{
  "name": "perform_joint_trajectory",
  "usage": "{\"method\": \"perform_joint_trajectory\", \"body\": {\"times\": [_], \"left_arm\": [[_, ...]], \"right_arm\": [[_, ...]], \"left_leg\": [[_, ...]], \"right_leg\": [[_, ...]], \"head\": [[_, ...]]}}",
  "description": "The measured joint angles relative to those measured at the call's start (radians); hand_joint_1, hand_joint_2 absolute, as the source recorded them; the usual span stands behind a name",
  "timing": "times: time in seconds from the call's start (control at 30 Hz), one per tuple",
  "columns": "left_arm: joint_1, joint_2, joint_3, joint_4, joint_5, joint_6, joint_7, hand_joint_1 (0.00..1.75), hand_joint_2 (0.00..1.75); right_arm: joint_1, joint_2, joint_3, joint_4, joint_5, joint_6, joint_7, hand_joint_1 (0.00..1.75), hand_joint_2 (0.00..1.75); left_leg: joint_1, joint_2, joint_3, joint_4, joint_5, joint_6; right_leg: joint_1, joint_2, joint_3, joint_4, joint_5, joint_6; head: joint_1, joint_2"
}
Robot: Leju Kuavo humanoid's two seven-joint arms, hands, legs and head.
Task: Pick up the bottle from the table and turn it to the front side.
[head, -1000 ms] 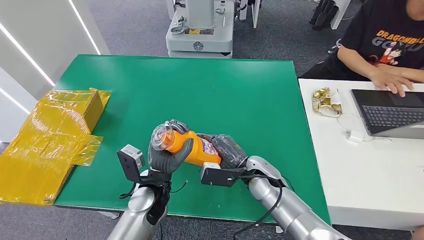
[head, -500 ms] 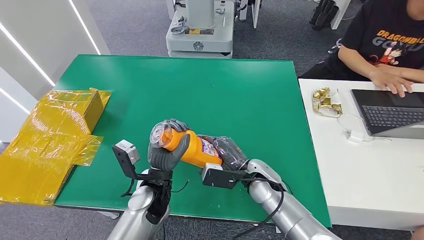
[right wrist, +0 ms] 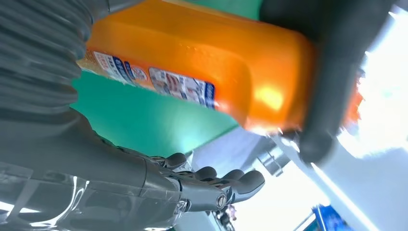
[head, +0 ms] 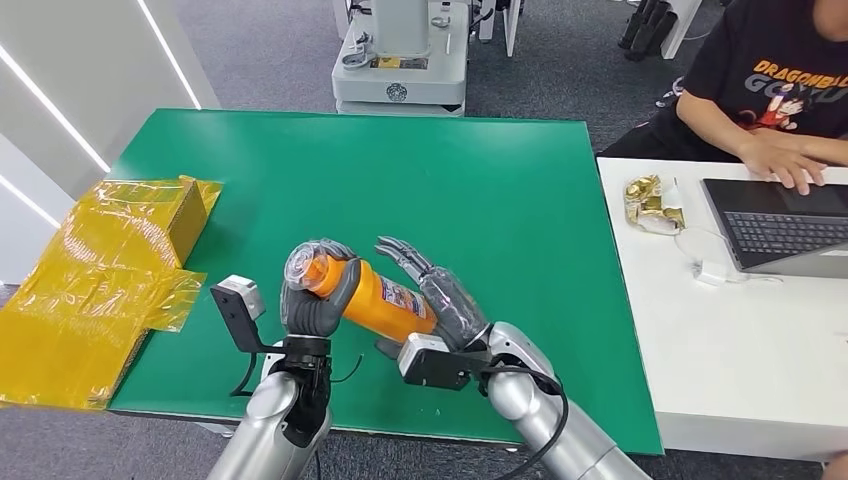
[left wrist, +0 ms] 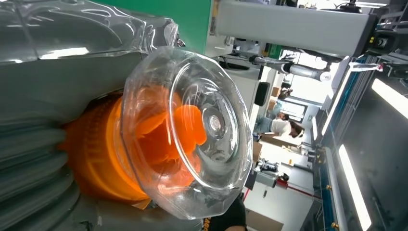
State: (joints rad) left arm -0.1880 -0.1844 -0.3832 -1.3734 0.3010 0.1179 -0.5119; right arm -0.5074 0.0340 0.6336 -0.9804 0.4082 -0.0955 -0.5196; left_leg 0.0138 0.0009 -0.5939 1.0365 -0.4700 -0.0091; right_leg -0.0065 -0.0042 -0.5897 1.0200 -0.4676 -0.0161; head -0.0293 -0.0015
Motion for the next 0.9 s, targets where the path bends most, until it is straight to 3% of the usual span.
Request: {"method": "perform_joint_trajectory", "body": {"times": [0.37,0.67,0.8,0.9], "left_arm": [[0.022,0.029,0.034,-0.049,-0.022,0.052,-0.037,1.75,1.75],[0.051,0.064,0.094,-0.163,-0.128,0.076,-0.051,1.75,1.75],[0.054,0.084,0.111,-0.204,-0.208,0.077,-0.051,1.75,1.75],[0.055,0.118,0.113,-0.224,-0.383,0.079,-0.031,1.75,1.75]], "right_arm": [[0.153,-0.002,-0.049,-0.254,-0.063,-0.137,-0.002,0.0,1.75],[0.368,-0.014,-0.107,-0.498,-0.096,-0.319,-0.008,0.0,1.75],[0.437,-0.016,-0.125,-0.564,-0.104,-0.346,-0.006,0.0,1.75],[0.486,-0.017,-0.137,-0.603,-0.102,-0.363,-0.001,0.0,1.75]], "left_leg": [[0.0,0.0,0.0,0.0,0.0,0.0],[0.0,0.0,0.0,-0.001,0.0,0.0],[0.0,0.0,0.0,-0.001,0.0,0.0],[0.0,0.0,0.0,-0.001,0.0,0.0]], "right_leg": [[0.0,0.0,0.0,0.0,0.0,0.0],[0.0,0.0,0.0,0.0,-0.001,0.0],[0.0,0.0,0.0,0.0,-0.001,0.0],[0.0,0.0,0.0,0.0,-0.001,0.0]], "head": [[0.0,0.0],[0.0,0.0],[0.0,0.0],[0.0,0.0]]}}
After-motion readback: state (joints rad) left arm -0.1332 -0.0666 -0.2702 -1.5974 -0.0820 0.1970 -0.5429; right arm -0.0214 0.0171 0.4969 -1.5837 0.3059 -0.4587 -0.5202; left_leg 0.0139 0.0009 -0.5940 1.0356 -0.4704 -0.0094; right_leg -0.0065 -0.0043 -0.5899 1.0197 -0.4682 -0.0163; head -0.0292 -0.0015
